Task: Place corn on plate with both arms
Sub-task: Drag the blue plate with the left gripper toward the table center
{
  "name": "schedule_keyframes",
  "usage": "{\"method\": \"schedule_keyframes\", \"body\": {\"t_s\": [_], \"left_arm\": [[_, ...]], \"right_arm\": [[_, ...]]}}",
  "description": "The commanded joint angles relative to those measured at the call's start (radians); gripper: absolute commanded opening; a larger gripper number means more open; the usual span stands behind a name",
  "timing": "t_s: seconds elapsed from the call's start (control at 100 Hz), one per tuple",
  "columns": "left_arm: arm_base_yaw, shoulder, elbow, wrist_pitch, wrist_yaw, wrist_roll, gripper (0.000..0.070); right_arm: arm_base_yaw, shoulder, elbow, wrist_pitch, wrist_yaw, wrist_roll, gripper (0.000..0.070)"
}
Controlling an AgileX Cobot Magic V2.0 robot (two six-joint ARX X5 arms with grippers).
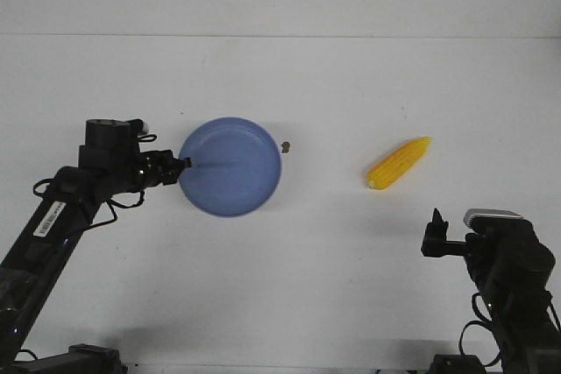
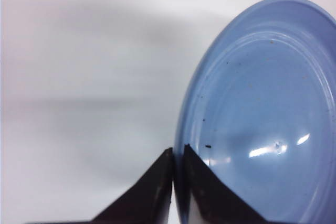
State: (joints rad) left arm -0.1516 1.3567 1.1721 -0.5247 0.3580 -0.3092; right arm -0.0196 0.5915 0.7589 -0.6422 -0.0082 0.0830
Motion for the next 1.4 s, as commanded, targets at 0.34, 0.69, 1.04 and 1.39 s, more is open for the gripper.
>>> {"method": "schedule_keyframes", "body": {"t_s": [0.34, 0.69, 1.04, 1.39], "left_arm": [[-0.23, 0.004, -0.299, 0.27, 0.007, -0.174, 0.0004], [-0.303, 0.012, -0.363, 0.277, -0.07, -0.181, 0.0006], [-0.348, 0.078, -0.363, 0.289, -0.069, -0.191, 0.0044], [-0.362, 0.017, -0.362, 0.36, -0.074, -0.191, 0.0638]], "right_arm": [[0.001, 0.004, 0.011, 0.013, -0.003, 0.007, 0.0657], [0.001, 0.004, 0.011, 0.013, -0.004, 0.008, 0.0657], [0.001, 0.004, 0.011, 0.013, -0.004, 0.027, 0.0657], [0.001, 0.004, 0.011, 0.013, -0.003, 0.027, 0.0657]]}}
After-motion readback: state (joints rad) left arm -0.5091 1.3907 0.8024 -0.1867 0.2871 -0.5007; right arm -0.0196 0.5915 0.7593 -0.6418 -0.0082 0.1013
